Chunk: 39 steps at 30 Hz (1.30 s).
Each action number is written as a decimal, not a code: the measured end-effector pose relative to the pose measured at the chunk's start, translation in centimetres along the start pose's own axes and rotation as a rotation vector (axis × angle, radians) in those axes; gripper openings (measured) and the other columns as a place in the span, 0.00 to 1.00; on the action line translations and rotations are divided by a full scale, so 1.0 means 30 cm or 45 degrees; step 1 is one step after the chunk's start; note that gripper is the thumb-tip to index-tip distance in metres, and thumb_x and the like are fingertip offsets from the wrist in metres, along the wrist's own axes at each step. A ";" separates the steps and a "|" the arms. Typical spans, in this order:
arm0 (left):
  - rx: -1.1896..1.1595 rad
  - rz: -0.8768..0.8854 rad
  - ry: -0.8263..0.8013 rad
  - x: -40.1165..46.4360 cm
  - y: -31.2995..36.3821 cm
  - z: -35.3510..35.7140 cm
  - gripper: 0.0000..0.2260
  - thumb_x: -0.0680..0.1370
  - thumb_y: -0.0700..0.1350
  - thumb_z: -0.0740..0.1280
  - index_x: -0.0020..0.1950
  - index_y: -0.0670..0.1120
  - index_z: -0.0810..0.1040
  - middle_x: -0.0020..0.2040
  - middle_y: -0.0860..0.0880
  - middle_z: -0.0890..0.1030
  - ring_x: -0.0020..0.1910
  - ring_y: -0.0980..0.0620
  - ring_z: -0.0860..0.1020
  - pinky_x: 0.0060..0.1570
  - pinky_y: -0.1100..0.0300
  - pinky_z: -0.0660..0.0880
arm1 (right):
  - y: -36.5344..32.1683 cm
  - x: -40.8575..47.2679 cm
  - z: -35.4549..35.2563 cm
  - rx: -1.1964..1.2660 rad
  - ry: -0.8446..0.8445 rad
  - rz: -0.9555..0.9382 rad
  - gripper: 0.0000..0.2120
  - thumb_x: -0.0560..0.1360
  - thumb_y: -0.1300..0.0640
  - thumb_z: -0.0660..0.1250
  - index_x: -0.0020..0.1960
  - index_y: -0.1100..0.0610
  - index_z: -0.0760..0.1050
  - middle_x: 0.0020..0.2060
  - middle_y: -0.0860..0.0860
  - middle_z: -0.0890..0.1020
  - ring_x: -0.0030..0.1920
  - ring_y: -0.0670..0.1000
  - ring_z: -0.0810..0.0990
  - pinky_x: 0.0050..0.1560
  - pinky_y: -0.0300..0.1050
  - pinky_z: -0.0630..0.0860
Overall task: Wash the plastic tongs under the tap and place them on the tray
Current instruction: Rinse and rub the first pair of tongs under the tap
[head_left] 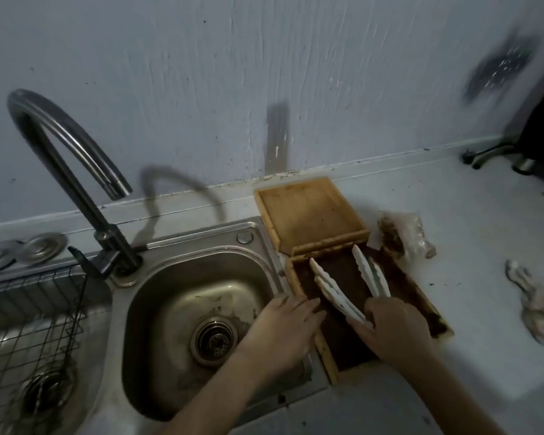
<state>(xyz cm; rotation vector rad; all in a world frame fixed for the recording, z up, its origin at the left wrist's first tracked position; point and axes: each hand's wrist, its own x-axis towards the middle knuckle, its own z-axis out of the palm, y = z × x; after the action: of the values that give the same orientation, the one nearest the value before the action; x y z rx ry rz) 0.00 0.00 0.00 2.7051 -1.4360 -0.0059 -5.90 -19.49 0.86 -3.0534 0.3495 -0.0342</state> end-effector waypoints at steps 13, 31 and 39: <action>-0.216 -0.010 -0.262 0.000 0.005 0.011 0.22 0.77 0.47 0.58 0.71 0.50 0.66 0.74 0.48 0.67 0.73 0.50 0.63 0.73 0.50 0.56 | -0.031 0.010 -0.011 0.196 0.102 0.020 0.11 0.74 0.49 0.66 0.38 0.50 0.68 0.28 0.44 0.71 0.29 0.42 0.69 0.37 0.36 0.65; -0.412 -0.657 0.416 -0.260 -0.314 -0.229 0.18 0.77 0.51 0.62 0.67 0.55 0.71 0.63 0.55 0.78 0.62 0.56 0.75 0.63 0.57 0.71 | -0.465 0.103 -0.214 1.607 -0.283 -0.130 0.08 0.76 0.53 0.63 0.48 0.58 0.74 0.29 0.52 0.83 0.33 0.48 0.82 0.40 0.39 0.78; -0.345 -1.100 0.987 -0.448 -0.480 -0.275 0.20 0.76 0.43 0.65 0.68 0.44 0.69 0.68 0.45 0.72 0.68 0.48 0.68 0.69 0.56 0.63 | -0.678 0.145 -0.138 1.733 -0.475 -0.062 0.09 0.78 0.58 0.62 0.46 0.65 0.72 0.24 0.51 0.77 0.21 0.47 0.76 0.25 0.35 0.73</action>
<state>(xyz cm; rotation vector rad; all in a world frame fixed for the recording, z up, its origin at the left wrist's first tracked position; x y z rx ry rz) 4.69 19.69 6.74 2.4148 -0.0369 0.6451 2.79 -0.98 6.49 -1.6677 0.1159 0.2032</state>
